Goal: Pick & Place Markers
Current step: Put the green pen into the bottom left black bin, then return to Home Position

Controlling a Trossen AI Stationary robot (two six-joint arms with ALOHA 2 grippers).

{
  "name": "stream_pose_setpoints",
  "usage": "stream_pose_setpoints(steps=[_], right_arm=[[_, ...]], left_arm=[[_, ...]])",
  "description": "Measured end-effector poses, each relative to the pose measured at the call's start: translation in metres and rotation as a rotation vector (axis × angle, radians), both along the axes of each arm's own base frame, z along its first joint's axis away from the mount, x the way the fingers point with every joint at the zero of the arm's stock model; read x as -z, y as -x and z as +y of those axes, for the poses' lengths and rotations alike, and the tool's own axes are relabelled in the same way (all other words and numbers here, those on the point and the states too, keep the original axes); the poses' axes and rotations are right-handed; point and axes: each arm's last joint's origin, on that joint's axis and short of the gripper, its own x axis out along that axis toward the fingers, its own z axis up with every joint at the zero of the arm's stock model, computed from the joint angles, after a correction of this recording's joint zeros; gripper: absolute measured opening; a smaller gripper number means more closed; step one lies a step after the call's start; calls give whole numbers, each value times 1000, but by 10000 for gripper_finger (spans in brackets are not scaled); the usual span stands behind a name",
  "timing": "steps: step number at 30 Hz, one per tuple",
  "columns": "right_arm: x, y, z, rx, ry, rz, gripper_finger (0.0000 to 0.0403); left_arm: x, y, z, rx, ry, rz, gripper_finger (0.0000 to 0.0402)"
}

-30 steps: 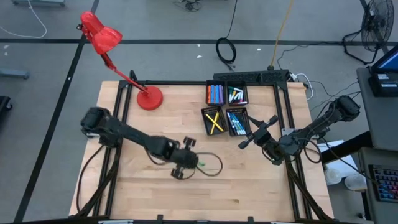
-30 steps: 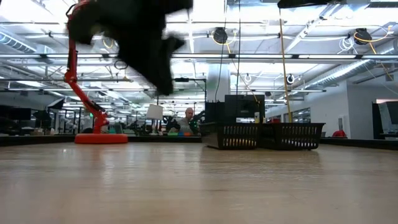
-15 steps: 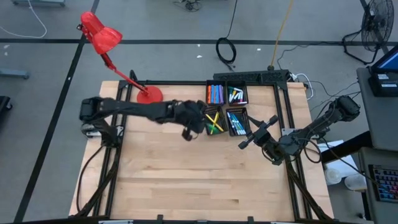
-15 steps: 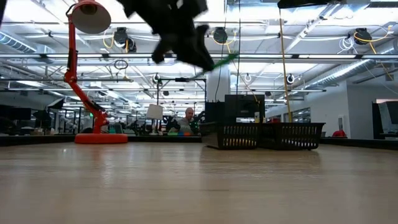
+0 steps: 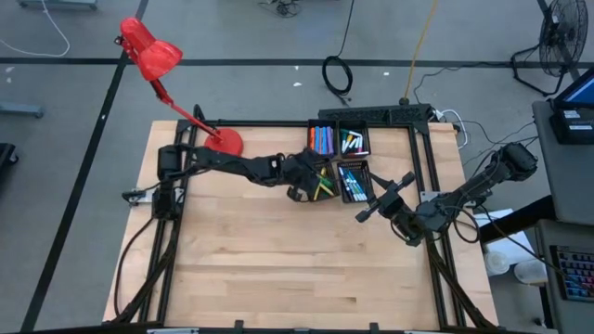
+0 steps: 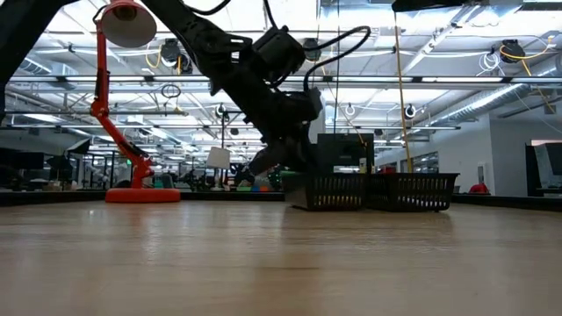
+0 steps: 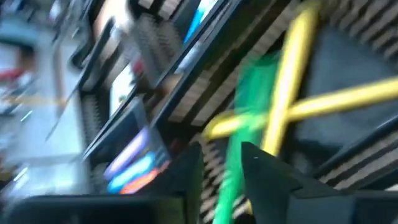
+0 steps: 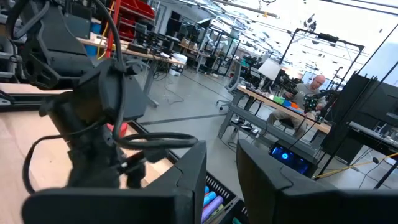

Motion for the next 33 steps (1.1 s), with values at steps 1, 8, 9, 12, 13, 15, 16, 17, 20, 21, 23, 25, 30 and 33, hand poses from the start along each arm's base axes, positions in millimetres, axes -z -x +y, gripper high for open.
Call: stream_pose_setpoints(steps=[1,8,9,12,13,15,16,17,20,21,23,25,30,33], right_arm=[[0,0,0,0,0,0,75],[0,0,0,0,3,4,75],[0,0,0,0,12,15,75],[0,0,0,5,49,66,75],[0,0,0,17,53,76,75],[0,2,0,70,40,82,75],[0,3,0,93,34,84,75],[0,3,0,97,34,86,75],[-2,6,6,66,18,61,75],[-2,8,8,54,15,56,75],[-3,10,12,31,7,44,75],[-4,13,16,9,-1,34,75],[-3,16,23,-28,6,41,75],[-3,17,24,-32,-15,13,75]], left_arm=[[0,0,0,-34,-33,6,122],[-29,6,-13,-257,-239,-35,180],[-36,8,-19,-284,-247,-54,185],[-69,19,-38,-334,-200,-152,197],[-83,27,-46,-336,-157,-181,200],[-109,45,-61,-314,6,-244,203],[-122,57,-66,-271,112,-243,203],[-133,72,-69,-217,224,-220,203],[-156,121,-67,-18,578,-145,199],[-158,140,-65,74,665,-112,197],[-154,178,-61,218,787,-90,192],[-146,209,-57,298,843,-188,188],[-101,268,-52,108,850,-469,182],[-69,289,-51,-55,845,-602,182]])
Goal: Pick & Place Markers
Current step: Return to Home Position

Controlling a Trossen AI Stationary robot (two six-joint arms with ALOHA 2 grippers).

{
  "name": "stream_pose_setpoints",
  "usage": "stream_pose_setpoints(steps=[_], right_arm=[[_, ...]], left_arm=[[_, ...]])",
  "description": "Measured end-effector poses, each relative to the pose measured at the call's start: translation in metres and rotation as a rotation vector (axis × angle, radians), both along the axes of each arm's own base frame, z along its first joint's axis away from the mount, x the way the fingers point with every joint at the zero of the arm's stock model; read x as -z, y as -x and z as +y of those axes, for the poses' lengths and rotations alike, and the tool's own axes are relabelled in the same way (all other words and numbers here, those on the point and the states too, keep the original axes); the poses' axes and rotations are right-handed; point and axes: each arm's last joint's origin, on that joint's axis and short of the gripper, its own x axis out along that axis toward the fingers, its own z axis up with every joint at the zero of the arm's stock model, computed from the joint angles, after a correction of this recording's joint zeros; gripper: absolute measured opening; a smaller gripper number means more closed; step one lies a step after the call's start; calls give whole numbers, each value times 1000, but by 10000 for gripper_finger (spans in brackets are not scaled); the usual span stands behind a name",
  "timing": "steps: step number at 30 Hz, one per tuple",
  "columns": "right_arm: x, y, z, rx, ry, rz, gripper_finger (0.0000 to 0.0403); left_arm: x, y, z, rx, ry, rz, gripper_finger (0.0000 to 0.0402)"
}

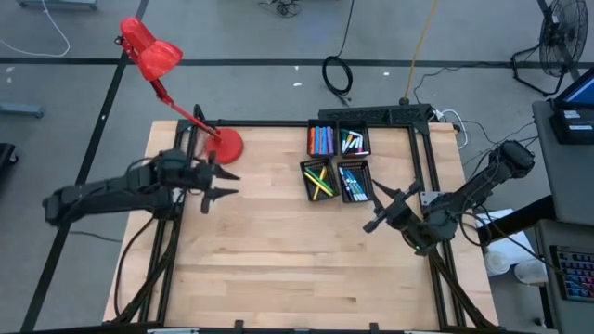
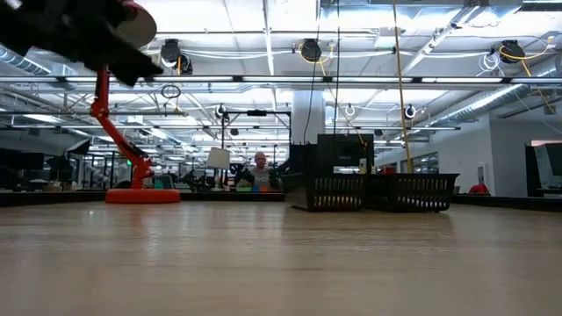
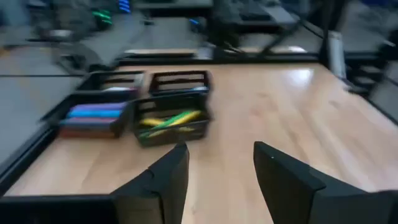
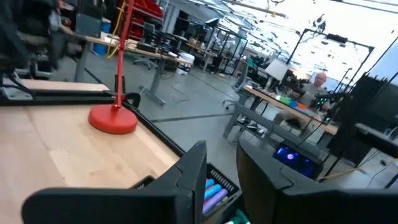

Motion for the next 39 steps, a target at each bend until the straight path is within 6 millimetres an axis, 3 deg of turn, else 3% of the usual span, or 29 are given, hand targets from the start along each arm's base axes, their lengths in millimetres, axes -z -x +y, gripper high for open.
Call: stream_pose_setpoints(steps=[3,9,13,19,21,25,32,39], right_arm=[[4,-2,0,-81,-11,-45,75],[20,-5,-13,-454,-72,-184,75],[42,13,-27,-617,-110,-191,75],[87,72,-57,-688,-213,-351,60],[87,83,-64,-688,-241,-443,52],[98,89,-70,-621,-269,-343,36],[106,88,-68,-969,-365,-279,3],[110,89,-76,-972,-363,-238,1]], left_arm=[[28,13,-2,-48,44,-63,185],[64,25,-5,-84,111,-212,195],[59,28,-4,-148,110,-286,202],[59,31,-3,-208,82,-296,200],[60,31,-2,-220,77,-292,196],[60,30,-2,-223,75,-287,188],[61,30,-3,-214,89,-279,183],[61,29,-4,-165,82,-269,198]])
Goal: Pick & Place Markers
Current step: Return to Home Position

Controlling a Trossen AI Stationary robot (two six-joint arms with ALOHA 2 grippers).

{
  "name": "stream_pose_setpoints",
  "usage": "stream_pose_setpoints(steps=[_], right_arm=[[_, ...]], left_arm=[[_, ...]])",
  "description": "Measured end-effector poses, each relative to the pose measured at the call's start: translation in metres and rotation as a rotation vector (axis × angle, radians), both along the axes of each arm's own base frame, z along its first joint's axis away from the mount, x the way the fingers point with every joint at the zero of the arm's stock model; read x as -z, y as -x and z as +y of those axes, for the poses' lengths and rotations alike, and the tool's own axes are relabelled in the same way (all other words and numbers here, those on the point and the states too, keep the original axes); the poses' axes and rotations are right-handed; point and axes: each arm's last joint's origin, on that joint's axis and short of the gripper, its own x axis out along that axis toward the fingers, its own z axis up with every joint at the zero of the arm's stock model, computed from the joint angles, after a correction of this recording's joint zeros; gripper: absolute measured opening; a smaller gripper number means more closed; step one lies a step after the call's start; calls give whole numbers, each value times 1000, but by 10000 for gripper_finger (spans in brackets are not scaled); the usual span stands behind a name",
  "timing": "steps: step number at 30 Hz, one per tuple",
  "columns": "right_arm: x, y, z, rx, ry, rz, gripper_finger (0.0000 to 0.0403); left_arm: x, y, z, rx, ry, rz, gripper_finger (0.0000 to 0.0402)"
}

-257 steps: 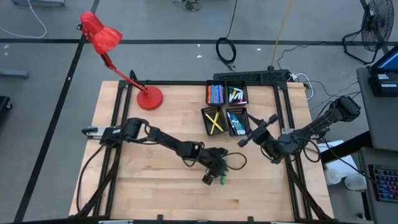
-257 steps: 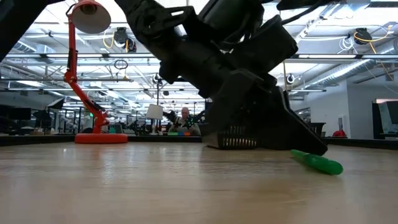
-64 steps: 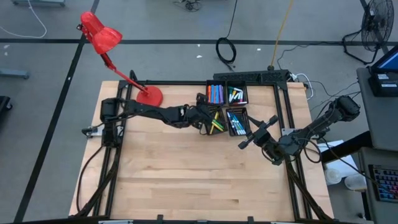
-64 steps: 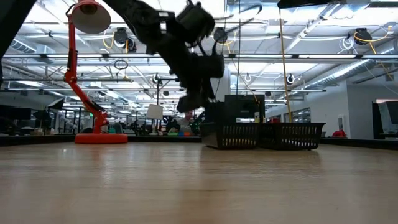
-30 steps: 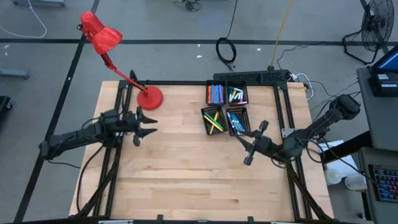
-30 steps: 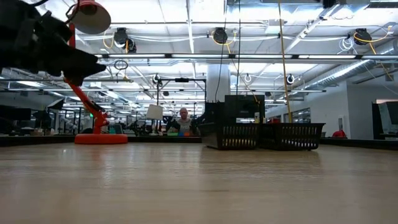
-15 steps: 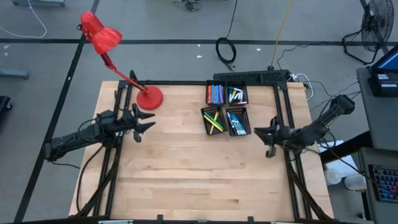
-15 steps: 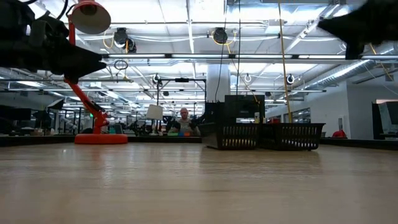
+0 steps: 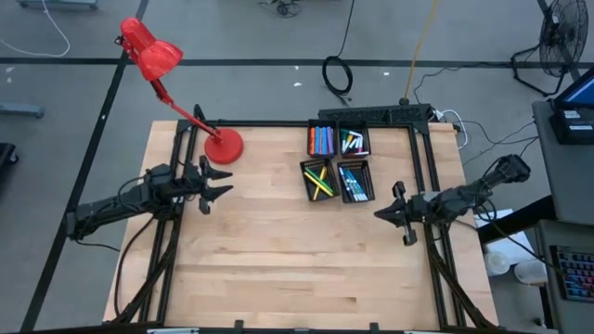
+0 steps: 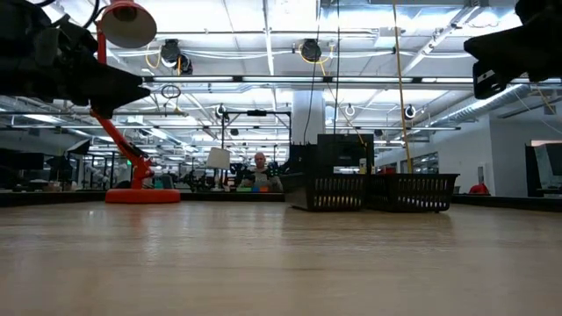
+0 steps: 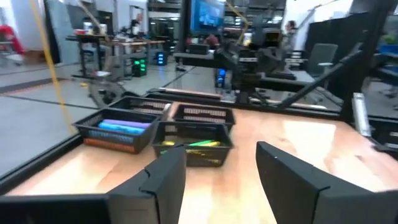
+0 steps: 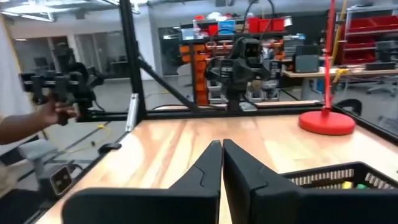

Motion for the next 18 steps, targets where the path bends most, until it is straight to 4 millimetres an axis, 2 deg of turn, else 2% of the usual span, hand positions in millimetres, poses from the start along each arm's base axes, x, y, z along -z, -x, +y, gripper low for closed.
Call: stream_pose_setpoints(steps=[6,18], right_arm=[[-1,8,-6,-8,-20,-26,1],[-2,10,-10,57,-35,-40,0]], left_arm=[[0,-1,-3,55,22,-1,207],[1,-5,-12,99,19,3,187]])
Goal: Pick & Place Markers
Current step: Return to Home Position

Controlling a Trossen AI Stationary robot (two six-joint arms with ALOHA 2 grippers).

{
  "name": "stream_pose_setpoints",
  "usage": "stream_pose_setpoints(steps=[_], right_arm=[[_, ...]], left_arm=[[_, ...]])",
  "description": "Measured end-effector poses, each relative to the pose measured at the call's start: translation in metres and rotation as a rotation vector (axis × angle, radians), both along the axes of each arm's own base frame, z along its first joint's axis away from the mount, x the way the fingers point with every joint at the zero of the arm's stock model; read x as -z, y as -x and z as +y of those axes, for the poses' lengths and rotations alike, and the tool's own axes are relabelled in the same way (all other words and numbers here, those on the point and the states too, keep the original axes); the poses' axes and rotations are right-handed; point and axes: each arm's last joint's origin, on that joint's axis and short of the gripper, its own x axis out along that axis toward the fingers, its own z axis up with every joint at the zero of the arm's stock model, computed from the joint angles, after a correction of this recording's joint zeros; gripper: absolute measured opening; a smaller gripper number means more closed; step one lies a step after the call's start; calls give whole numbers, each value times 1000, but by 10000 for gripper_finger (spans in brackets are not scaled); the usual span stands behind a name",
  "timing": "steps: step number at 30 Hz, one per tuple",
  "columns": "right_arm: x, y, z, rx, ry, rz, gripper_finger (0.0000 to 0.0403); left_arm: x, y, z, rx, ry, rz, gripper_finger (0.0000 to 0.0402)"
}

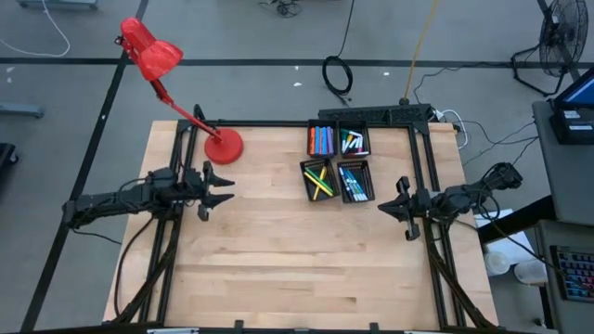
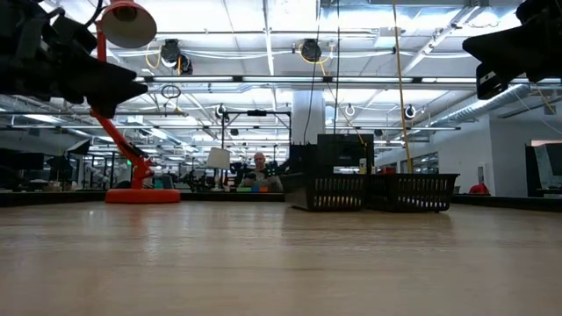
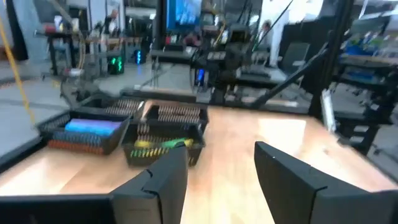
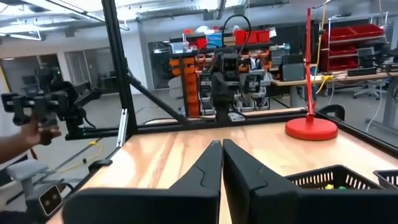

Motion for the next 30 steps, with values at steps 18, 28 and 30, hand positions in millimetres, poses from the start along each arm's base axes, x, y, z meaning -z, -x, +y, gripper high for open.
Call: stream_pose_setpoints(steps=[18,28,30], right_arm=[[-1,0,0,10,71,-8,0],[-1,0,0,7,75,-12,0],[-1,0,0,7,75,-12,0]], left_arm=[[0,-1,-7,-157,-35,5,204],[2,-1,-7,-148,-34,23,187],[1,-1,-7,-148,-33,16,187]])
